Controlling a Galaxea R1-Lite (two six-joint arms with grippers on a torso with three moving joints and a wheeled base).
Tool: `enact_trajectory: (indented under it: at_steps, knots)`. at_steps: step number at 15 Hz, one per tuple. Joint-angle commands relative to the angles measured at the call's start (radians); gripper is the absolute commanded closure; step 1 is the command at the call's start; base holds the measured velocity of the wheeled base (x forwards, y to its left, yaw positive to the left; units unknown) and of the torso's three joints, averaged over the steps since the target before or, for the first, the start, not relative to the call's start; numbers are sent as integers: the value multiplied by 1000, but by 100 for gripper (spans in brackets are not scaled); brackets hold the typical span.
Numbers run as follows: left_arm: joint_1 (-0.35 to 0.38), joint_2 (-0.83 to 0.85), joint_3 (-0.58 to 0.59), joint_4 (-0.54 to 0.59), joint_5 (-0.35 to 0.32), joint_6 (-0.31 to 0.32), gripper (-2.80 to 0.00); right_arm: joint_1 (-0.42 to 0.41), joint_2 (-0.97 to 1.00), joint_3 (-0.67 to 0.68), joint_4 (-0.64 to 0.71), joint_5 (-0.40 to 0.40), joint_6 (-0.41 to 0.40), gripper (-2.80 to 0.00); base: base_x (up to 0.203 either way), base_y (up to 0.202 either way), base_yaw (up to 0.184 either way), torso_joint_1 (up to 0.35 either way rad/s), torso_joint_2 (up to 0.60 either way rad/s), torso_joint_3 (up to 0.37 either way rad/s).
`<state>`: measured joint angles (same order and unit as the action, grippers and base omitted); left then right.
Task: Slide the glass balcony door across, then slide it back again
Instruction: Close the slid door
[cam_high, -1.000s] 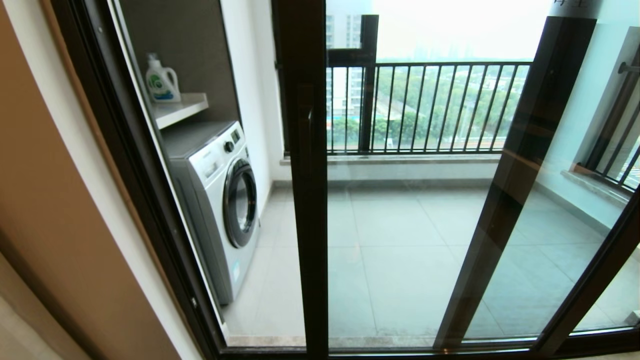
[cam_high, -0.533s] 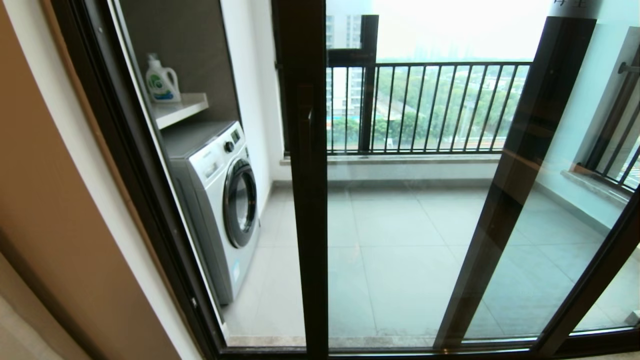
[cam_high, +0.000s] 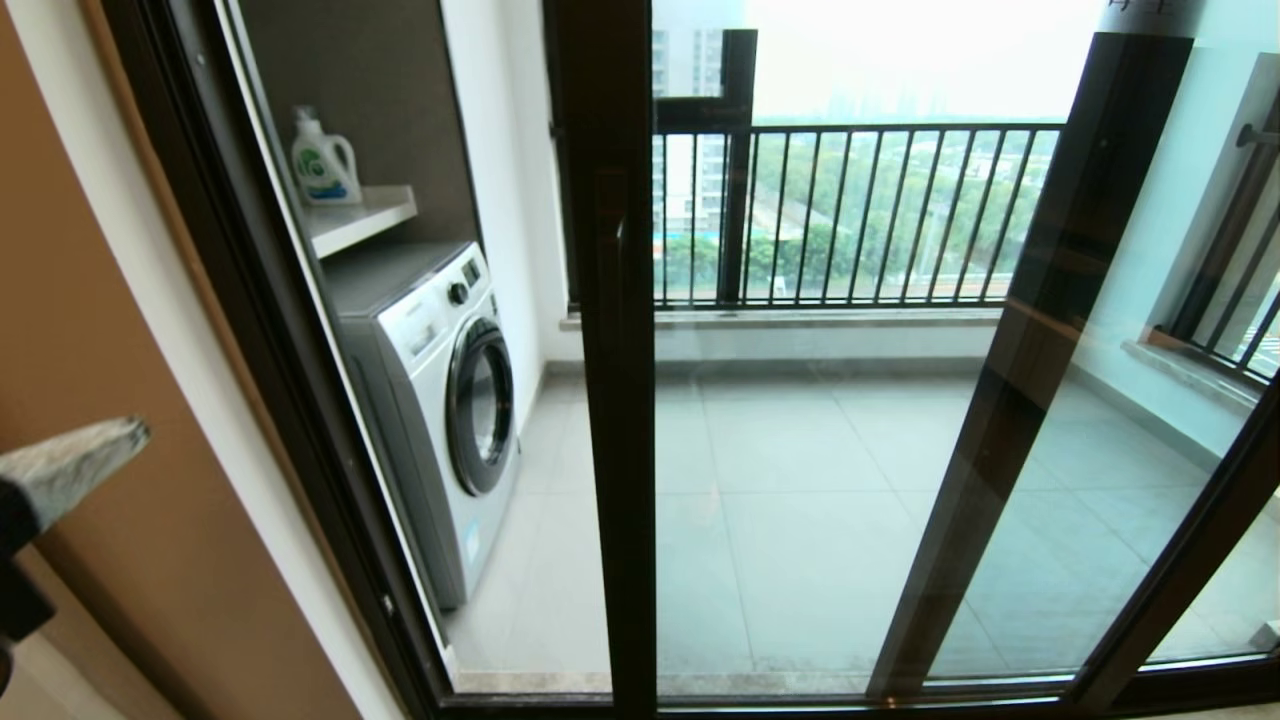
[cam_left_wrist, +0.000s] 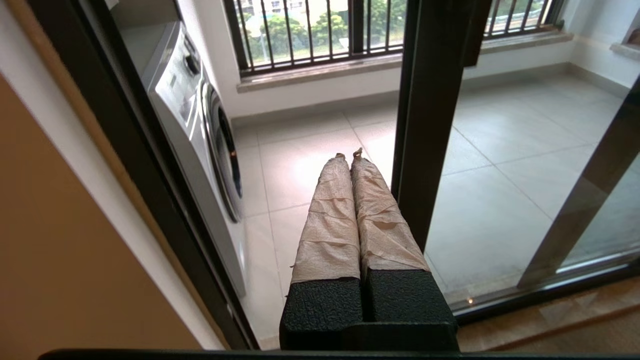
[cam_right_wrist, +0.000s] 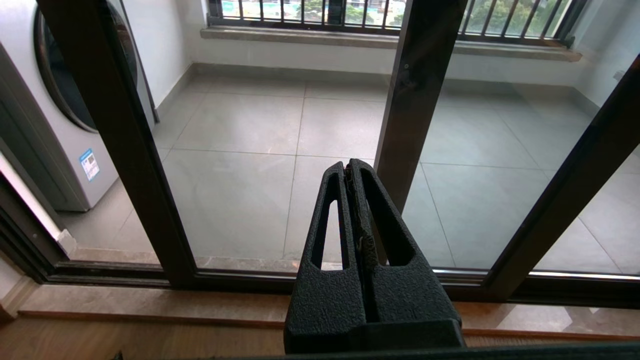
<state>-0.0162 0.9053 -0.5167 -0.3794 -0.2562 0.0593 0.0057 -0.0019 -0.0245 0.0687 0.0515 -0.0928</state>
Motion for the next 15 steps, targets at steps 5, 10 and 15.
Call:
enact_trajectory:
  at_steps: [5, 10, 15]
  knots:
    - [-143, 638, -382, -255, 85, -66, 0, 0, 2, 0, 0, 1, -1, 0, 0, 0, 0, 0, 0, 0]
    - [-309, 832, -686, -237, 249, -110, 0, 0, 2, 0, 0, 1, -1, 0, 0, 0, 0, 0, 0, 0]
    - [-468, 866, -740, -230, 266, -109, 0, 0, 2, 0, 0, 1, -1, 0, 0, 0, 0, 0, 0, 0]
